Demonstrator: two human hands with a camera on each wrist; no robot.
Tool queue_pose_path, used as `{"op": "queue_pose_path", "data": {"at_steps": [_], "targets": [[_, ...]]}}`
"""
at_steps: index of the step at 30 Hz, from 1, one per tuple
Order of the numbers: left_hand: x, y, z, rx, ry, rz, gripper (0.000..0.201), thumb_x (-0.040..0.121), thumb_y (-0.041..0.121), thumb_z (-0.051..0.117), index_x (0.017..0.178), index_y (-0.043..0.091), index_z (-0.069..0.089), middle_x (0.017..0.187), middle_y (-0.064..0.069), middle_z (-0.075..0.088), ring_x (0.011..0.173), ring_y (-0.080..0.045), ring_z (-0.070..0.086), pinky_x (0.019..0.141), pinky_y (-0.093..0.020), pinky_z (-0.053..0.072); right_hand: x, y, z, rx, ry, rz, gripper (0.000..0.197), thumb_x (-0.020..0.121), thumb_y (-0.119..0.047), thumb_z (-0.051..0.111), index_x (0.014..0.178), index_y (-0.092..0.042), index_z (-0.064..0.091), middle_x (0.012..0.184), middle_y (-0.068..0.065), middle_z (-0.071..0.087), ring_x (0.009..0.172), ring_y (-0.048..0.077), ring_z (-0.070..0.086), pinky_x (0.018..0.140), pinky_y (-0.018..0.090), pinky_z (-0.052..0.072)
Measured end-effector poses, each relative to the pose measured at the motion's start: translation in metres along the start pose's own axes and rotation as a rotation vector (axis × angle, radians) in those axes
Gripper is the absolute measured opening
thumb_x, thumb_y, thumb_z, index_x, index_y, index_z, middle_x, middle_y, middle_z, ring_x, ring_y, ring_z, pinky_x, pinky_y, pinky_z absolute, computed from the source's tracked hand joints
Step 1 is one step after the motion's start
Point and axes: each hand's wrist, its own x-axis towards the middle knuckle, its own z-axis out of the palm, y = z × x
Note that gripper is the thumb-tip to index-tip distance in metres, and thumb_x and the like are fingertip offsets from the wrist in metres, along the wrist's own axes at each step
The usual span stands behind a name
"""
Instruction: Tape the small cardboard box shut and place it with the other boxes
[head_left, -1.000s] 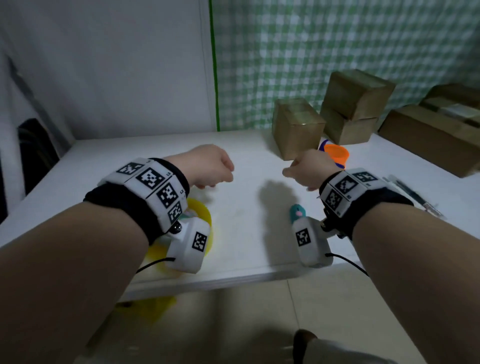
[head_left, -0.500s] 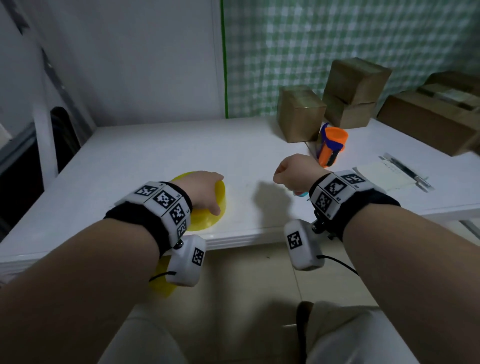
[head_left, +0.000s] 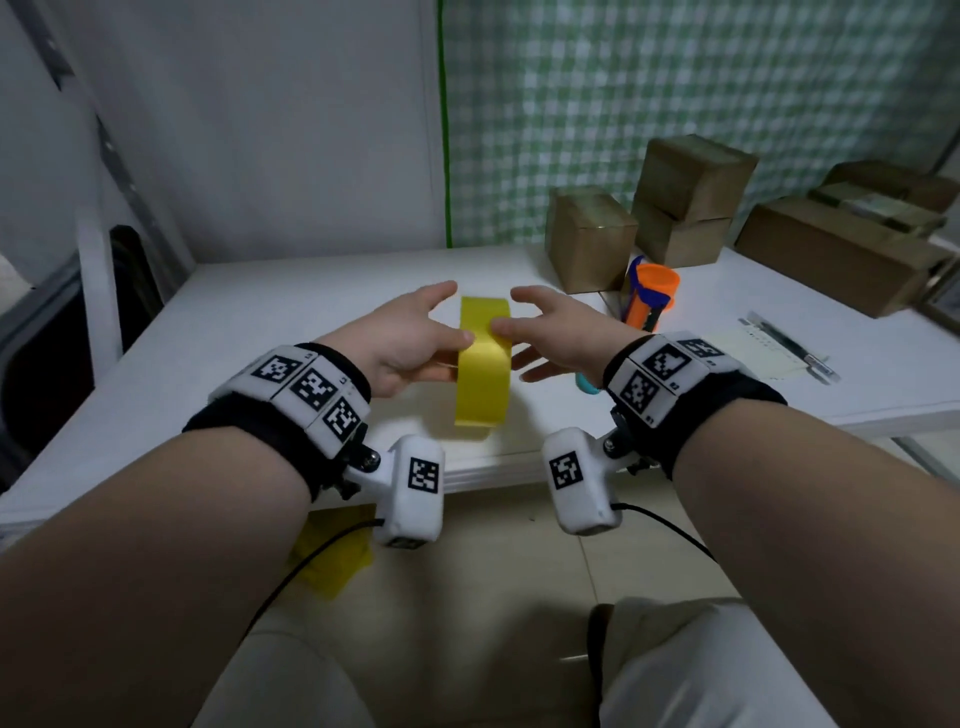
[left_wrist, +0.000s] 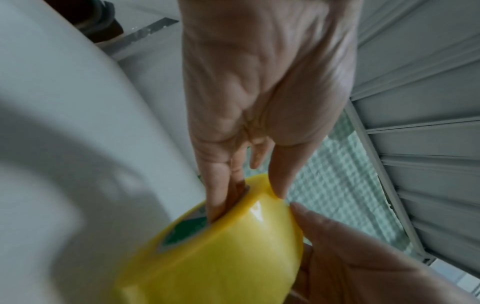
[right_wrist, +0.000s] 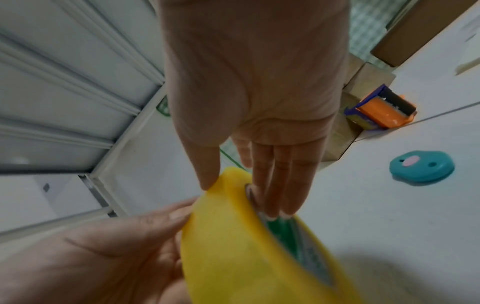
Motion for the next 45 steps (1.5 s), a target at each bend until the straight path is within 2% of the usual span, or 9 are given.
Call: {"op": "queue_pose_path", "data": {"at_steps": [5, 9, 13, 15, 19, 28, 32, 35, 45], "targets": [[0.001, -0.009, 0.009, -0.06, -0.066, -0.071, 0.075, 0.089, -0.004, 0.053, 0.149, 0.025, 0.019, 0.116, -0.015, 0.062, 0.088, -0.022, 0.065, 0.083, -0.038, 0.053, -0.003, 0.008, -0.005, 0.054, -0.053, 0.029, 0.072, 0.086, -0.012, 0.066, 0.147, -0.019, 0.028, 0.108, 0.018, 0.065, 0.086, 0.027, 0.064, 0.088, 0.041, 0.056], [0.005, -0.009, 0.004, 0.152, -0.078, -0.101, 0.08, 0.084, 0.012, 0.066, 0.149, 0.028, 0.021, 0.119, -0.01, 0.064, 0.105, -0.025, 0.062, 0.089, -0.038, 0.053, -0.005, 0.009, -0.006, 0.061, -0.128, 0.052, 0.074, 0.085, -0.01, 0.067, 0.147, -0.021, 0.028, 0.117, 0.02, 0.064, 0.09, 0.028, 0.063, 0.084, 0.038, 0.056], [0.01, -0.008, 0.002, 0.275, -0.043, -0.059, 0.088, 0.077, 0.018, 0.073, 0.149, 0.026, 0.023, 0.153, 0.001, 0.03, 0.134, -0.023, 0.038, 0.093, -0.033, 0.044, -0.008, 0.008, -0.011, 0.052, -0.168, 0.081, 0.081, 0.083, -0.008, 0.069, 0.148, -0.022, 0.025, 0.113, 0.016, 0.065, 0.092, 0.027, 0.063, 0.083, 0.036, 0.056], [0.012, -0.008, 0.001, 0.269, -0.067, -0.054, 0.095, 0.074, 0.015, 0.076, 0.15, 0.026, 0.019, 0.157, 0.006, 0.023, 0.137, -0.021, 0.034, 0.094, -0.032, 0.043, -0.01, 0.009, -0.012, 0.046, -0.189, 0.089, 0.084, 0.082, -0.008, 0.07, 0.149, -0.022, 0.022, 0.118, 0.017, 0.065, 0.094, 0.027, 0.063, 0.087, 0.037, 0.056], [0.015, -0.007, 0.002, 0.223, -0.1, -0.043, 0.097, 0.073, 0.006, 0.074, 0.15, 0.024, 0.018, 0.152, 0.005, 0.033, 0.132, -0.019, 0.041, 0.098, -0.036, 0.043, -0.012, 0.011, -0.013, 0.057, -0.204, 0.097, 0.088, 0.08, -0.008, 0.072, 0.15, -0.021, 0.02, 0.122, 0.018, 0.064, 0.098, 0.028, 0.064, 0.086, 0.035, 0.056], [0.017, -0.006, -0.001, 0.202, -0.052, 0.059, 0.075, 0.076, 0.006, 0.072, 0.142, 0.021, 0.038, 0.132, 0.005, 0.048, 0.118, -0.015, 0.05, 0.094, -0.032, 0.044, -0.01, 0.011, -0.012, 0.086, -0.219, 0.098, 0.082, 0.082, -0.005, 0.069, 0.148, -0.018, 0.022, 0.115, 0.02, 0.065, 0.094, 0.028, 0.062, 0.085, 0.036, 0.054], [0.018, -0.003, 0.001, 0.152, 0.041, 0.126, 0.05, 0.082, 0.008, 0.067, 0.129, 0.017, 0.054, 0.107, 0.006, 0.063, 0.099, -0.009, 0.059, 0.085, -0.028, 0.049, -0.01, 0.01, -0.013, 0.088, -0.233, 0.098, 0.084, 0.081, -0.003, 0.069, 0.148, -0.02, 0.021, 0.104, 0.013, 0.066, 0.091, 0.028, 0.063, 0.086, 0.037, 0.054], [0.021, -0.001, 0.004, 0.143, 0.158, 0.187, 0.034, 0.082, 0.006, 0.066, 0.115, 0.015, 0.063, 0.09, 0.002, 0.067, 0.092, -0.014, 0.062, 0.076, -0.025, 0.05, -0.011, 0.011, -0.013, 0.086, -0.245, 0.098, 0.087, 0.08, -0.002, 0.07, 0.148, -0.024, 0.021, 0.09, 0.007, 0.066, 0.08, 0.023, 0.064, 0.087, 0.038, 0.055], [0.023, 0.003, 0.01, 0.229, 0.27, 0.299, 0.021, 0.077, 0.002, 0.07, 0.085, 0.021, 0.067, 0.071, 0.0, 0.066, 0.077, -0.024, 0.06, 0.071, -0.031, 0.05, -0.012, 0.01, -0.012, 0.072, -0.238, 0.068, 0.086, 0.078, -0.002, 0.073, 0.146, -0.027, 0.027, 0.086, 0.004, 0.065, 0.071, 0.02, 0.064, 0.089, 0.041, 0.056]]}}
